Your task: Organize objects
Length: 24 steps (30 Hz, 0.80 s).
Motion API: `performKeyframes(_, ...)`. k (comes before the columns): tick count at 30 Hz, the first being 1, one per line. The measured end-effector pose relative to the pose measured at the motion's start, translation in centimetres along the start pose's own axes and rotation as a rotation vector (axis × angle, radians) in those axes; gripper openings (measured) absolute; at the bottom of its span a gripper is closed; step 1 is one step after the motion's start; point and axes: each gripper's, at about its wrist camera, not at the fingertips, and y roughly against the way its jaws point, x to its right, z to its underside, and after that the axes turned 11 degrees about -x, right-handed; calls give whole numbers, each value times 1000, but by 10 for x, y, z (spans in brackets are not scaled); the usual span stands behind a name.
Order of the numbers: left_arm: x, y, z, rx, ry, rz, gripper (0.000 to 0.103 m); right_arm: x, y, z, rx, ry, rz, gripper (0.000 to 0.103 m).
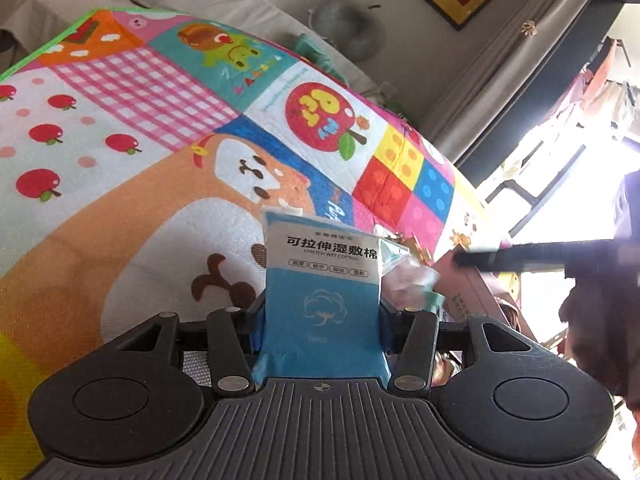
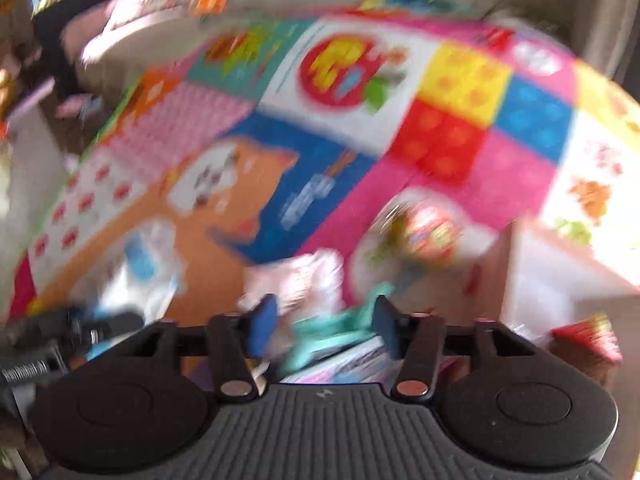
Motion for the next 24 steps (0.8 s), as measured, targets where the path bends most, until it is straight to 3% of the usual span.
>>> performKeyframes(5, 2, 0, 2, 4, -8, -8, 55, 42, -39, -50, -15, -182, 12, 63)
performKeyframes(8, 2, 0, 2, 9, -6, -11, 55, 50, -77, -72, -52, -213, 82, 63)
performKeyframes(11, 1, 0, 1, 10, -2, -9, 55, 56, -96, -73, -126, -258, 51, 48)
performKeyframes(17, 0, 0, 1, 10, 2, -9, 55, 41, -58, -16, -180, -234, -133, 44)
performKeyframes(19, 0, 1, 0, 9, 5, -7, 55, 38, -29, 10, -135, -216, -160, 44)
performKeyframes(22, 0, 1, 0, 4, 4, -9, 55, 54, 29, 49, 38, -236, -88, 45)
performKeyframes(24, 3, 0, -1, -4, -11, -20, 55, 83, 59, 77, 131, -315, 21, 51)
